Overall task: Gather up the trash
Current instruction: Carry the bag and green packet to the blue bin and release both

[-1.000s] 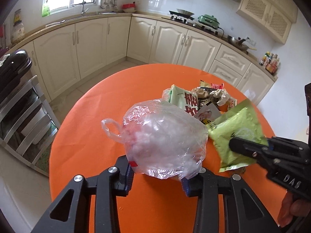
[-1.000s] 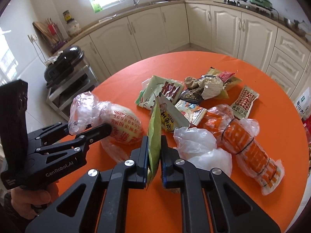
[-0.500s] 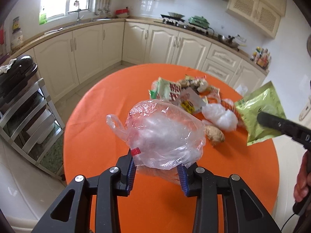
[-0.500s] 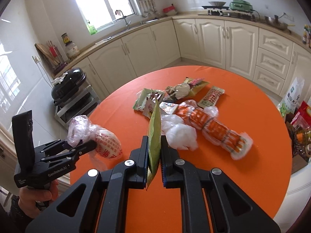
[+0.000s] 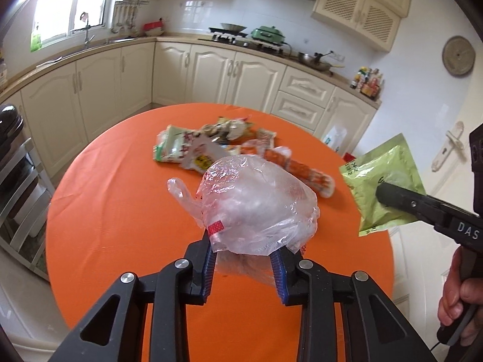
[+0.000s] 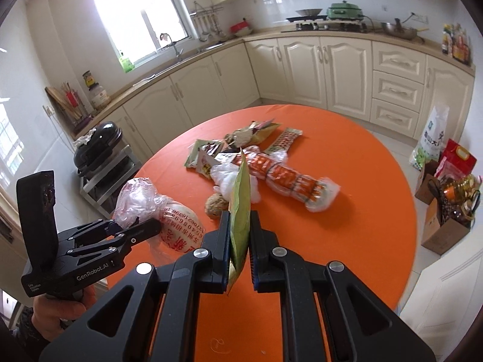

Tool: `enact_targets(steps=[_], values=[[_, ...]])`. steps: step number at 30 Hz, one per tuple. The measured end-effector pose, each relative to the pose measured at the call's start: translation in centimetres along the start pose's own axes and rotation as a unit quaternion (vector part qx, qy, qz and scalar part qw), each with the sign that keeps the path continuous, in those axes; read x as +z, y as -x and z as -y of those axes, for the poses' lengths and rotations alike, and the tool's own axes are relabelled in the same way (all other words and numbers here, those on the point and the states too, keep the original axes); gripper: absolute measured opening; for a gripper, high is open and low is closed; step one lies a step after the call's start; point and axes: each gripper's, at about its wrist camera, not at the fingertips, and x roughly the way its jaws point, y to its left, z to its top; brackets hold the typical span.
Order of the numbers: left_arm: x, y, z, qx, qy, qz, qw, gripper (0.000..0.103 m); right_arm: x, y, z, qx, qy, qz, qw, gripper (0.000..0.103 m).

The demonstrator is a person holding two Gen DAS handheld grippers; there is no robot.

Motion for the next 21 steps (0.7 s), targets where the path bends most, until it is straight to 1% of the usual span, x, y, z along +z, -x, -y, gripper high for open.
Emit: enact_targets(steps=[7,11,16,21], values=[[0.7,0.7,5.9,-0.041,-0.032,0.008,0.9986,0.029,-1.2,3.9,3.7,-0.030,-0.029,0.021,0.999,0.010],[1.4,1.5,10.1,-0.072,-0.059,0.019,0.9955,0.029,-2.0,6.9,6.4,-0.056,-0.050,0.039,0.996,0.010],[2.4,1.9,16.2,-0.110,-0.102,0.029,0.9883,0.029,-3.3,11.6,11.2,-0.104,-0.091,0.067,0.988,0.010],[2.3,0.5,22.3,-0.147,-0.140,0.017,0.9790,0.029,-5.2,15.0,16.2,-0.150,-0.139,0.078,0.976,0.010]])
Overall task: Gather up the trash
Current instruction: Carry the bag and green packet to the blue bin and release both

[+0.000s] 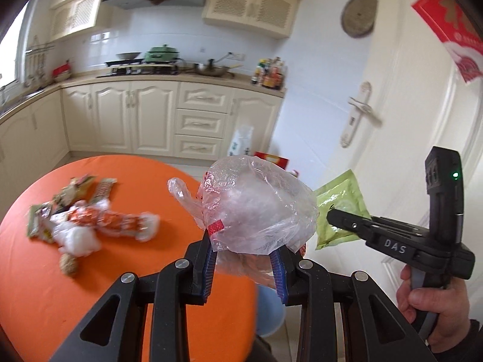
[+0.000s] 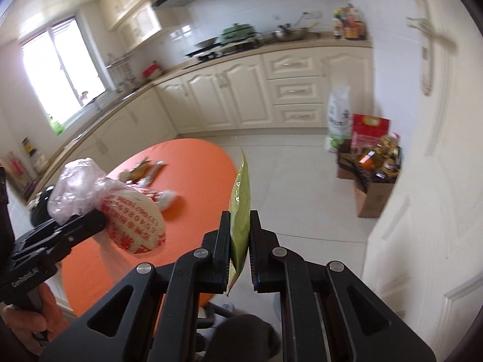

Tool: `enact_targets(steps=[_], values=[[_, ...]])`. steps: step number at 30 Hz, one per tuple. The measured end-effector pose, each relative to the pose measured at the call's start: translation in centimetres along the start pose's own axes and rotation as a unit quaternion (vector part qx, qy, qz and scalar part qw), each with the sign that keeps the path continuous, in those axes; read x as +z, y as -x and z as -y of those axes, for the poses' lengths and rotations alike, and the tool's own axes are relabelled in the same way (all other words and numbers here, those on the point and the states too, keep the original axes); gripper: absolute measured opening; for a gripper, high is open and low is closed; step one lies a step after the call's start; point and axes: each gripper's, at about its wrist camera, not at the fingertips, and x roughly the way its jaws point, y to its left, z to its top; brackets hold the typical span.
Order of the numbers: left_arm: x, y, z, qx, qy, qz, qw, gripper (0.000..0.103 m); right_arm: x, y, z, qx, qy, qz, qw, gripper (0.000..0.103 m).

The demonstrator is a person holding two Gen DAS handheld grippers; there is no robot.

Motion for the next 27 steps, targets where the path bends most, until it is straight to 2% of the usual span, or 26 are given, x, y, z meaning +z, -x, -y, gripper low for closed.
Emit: enact_targets(steps=[5,10,19,23,25,27], values=[[0.6,-5.2,4.0,-0.034,-0.034,-0.037,0.9981,0.029,-1.6,-0.1,6.0,-0.046,-0.040,-0.014,0.998,0.010],[0.0,-11.9,6.6,-0.050,-0.066,-0.098,0.9917,0.029,-4.4,-4.0,11.2,-0.065,-0.085,-0.060,0.992,0.010],[-2.0,-24.6,7.4,-0.025,-0.089,-0.215,0.9723,0.029,-10.2,-13.6,18.1,-0.065,-0.162,-0.154,0.972,0.010],[-1.5,-28.8,8.8,-0.006,-0.114,-0.240,0.9641,0.029,-11.8,-16.0,19.8,-0.064,-0.182,-0.179,0.965,0.014],[-1.0,-30.7,9.9,0.006,-0.126,-0.246,0.9611,0.035,-12.3,-17.0,20.4,-0.067,-0.189,-0.185,0.962,0.014],[-0.8,-32.3,10.7,0.010,-0.135,-0.258,0.9566,0.036,-13.0,-18.2,21.2,-0.059,-0.203,-0.197,0.957,0.014]])
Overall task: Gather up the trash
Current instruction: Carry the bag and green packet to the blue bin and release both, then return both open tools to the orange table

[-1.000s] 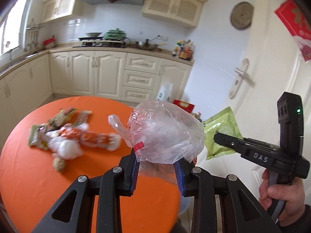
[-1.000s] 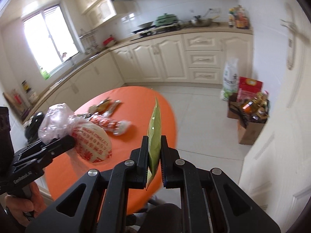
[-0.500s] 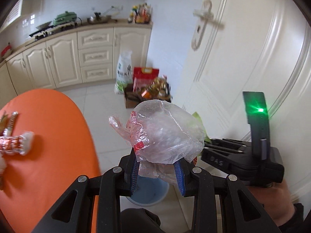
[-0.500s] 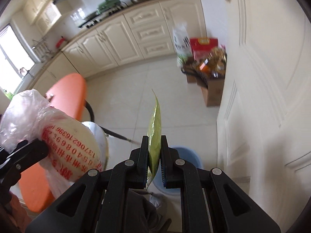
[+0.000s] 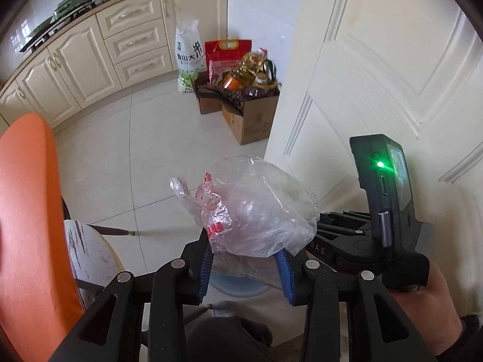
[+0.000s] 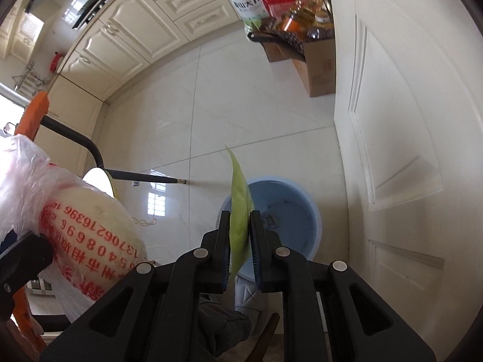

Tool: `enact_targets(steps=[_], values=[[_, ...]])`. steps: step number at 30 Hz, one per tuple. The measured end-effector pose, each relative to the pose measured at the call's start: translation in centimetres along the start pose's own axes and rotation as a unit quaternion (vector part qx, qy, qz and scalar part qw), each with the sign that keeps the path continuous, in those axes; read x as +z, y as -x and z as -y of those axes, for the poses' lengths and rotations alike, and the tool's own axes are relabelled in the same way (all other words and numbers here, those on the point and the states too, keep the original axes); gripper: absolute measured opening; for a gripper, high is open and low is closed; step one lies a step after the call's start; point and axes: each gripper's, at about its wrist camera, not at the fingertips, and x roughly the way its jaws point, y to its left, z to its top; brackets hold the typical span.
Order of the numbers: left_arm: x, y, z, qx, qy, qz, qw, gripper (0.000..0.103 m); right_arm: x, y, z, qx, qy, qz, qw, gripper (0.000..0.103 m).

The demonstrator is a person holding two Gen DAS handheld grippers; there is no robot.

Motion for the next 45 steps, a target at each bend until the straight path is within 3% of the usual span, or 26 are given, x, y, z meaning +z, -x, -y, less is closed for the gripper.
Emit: enact_targets(steps=[1,2,3,4,5,7,12,17,26,31,34,45], values=[[0.5,-0.5,0.4,0.008,-0.004,-0.002,1.0000,0.039,0.0,-0.5,0.1,0.001,-0.004,-0.007,1.000,0.015],[1.4,-1.4,1.6,0.018,-0.009,-0.003,0.9998,0.043,0.2,-1.0,0.3,-0.003,-0.007,-0.011,1.000,0.023],[2.0,-2.1,2.5,0.028,-0.014,-0.003,0.9995,0.056,0.1,-1.2,0.5,-0.007,-0.009,-0.014,1.000,0.032],[2.0,-2.3,2.9,0.035,-0.017,-0.002,0.9992,0.069,-0.1,-1.4,0.8,-0.012,-0.016,-0.014,1.000,0.058],[2.2,-2.8,3.7,0.044,-0.018,0.001,0.9989,0.075,-0.1,-1.4,1.2,-0.020,-0.023,-0.011,0.999,0.083],[1.8,-2.9,4.4,0.061,-0.021,0.007,0.9979,0.093,-0.3,-1.1,1.7,-0.028,-0.036,-0.002,0.999,0.098],[0.5,-2.6,6.3,0.066,-0.023,0.015,0.9974,0.096,-0.8,-0.2,2.2,-0.048,-0.052,0.000,0.997,0.101],[-1.6,1.2,6.3,0.047,-0.012,0.043,0.9979,0.096,-1.2,2.1,1.5,-0.056,-0.052,0.021,0.997,0.102],[-4.4,9.6,6.0,0.032,0.016,0.134,0.9904,0.096,-1.3,10.3,-3.1,-0.065,-0.020,0.110,0.992,0.102],[-9.1,15.8,2.3,0.055,0.053,0.187,0.9794,0.101,-1.8,15.3,-7.8,-0.066,0.021,0.162,0.984,0.103],[-13.9,19.8,0.3,0.070,0.082,0.211,0.9715,0.102,-2.4,18.5,-11.9,-0.056,0.055,0.195,0.978,0.103],[-27.3,29.2,-5.0,0.137,0.196,0.276,0.9308,0.102,-6.4,25.0,-27.7,-0.001,0.205,0.268,0.941,0.103]])
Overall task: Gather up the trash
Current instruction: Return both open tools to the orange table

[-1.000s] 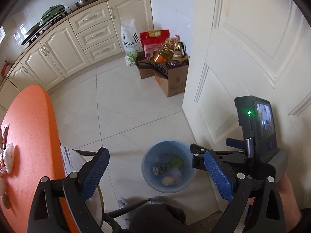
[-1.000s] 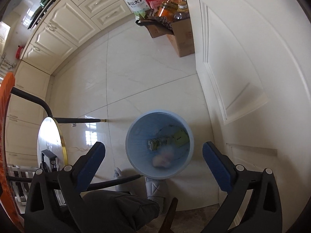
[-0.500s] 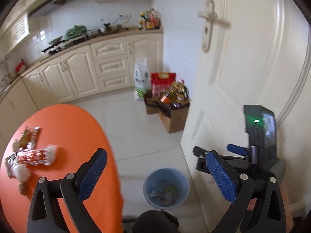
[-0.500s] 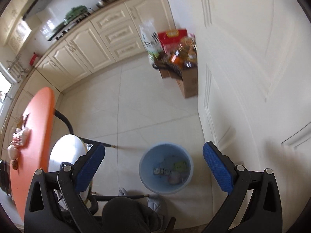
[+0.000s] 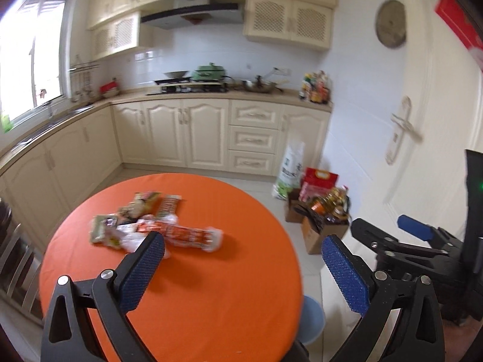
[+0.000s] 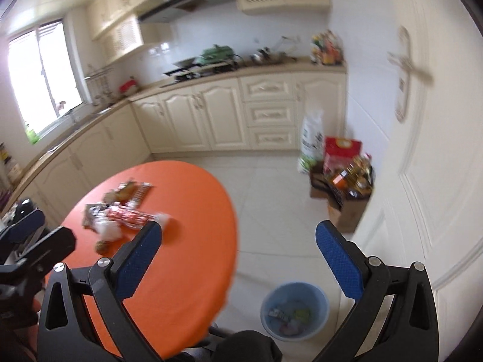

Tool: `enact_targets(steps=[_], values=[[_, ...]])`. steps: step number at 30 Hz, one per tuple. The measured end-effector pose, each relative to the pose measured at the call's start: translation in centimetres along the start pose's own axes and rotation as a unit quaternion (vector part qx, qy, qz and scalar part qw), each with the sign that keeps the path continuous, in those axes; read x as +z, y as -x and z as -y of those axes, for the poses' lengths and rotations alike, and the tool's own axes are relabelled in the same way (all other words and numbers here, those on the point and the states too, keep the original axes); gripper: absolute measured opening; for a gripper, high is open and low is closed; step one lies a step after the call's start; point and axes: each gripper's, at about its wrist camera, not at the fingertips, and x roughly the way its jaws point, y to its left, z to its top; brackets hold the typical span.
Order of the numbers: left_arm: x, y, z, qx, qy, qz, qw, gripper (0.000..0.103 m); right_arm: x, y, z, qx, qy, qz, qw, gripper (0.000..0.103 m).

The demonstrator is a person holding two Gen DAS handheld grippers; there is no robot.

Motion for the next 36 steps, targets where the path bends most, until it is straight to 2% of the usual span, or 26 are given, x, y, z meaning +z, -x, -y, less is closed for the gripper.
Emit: enact_targets(steps=[6,10,19,28,36], values=[[-1.7,5.4,-4.4,0.046,0.048,0.017,0.9976,0.102,1.2,2.3,-7.3,0.045,0.062,0.037,0.996,0.103],[-3.3,8.4,-7.0,0.072,0.076,0.023,0.9943,0.102,1.4,2.8,-10.6,0.071,0.091,0.047,0.992,0.103],[-5.5,13.7,-7.9,0.116,0.094,0.045,0.9878,0.102,1.2,2.9,-16.8,0.114,0.135,0.055,0.983,0.103],[-6.3,13.7,-10.1,0.144,0.123,0.033,0.9813,0.102,0.4,1.1,-20.3,0.134,0.162,0.039,0.977,0.103],[-2.7,8.7,-12.9,0.155,0.134,-0.007,0.9787,0.102,0.1,-3.6,-19.5,0.112,0.155,0.005,0.981,0.103]])
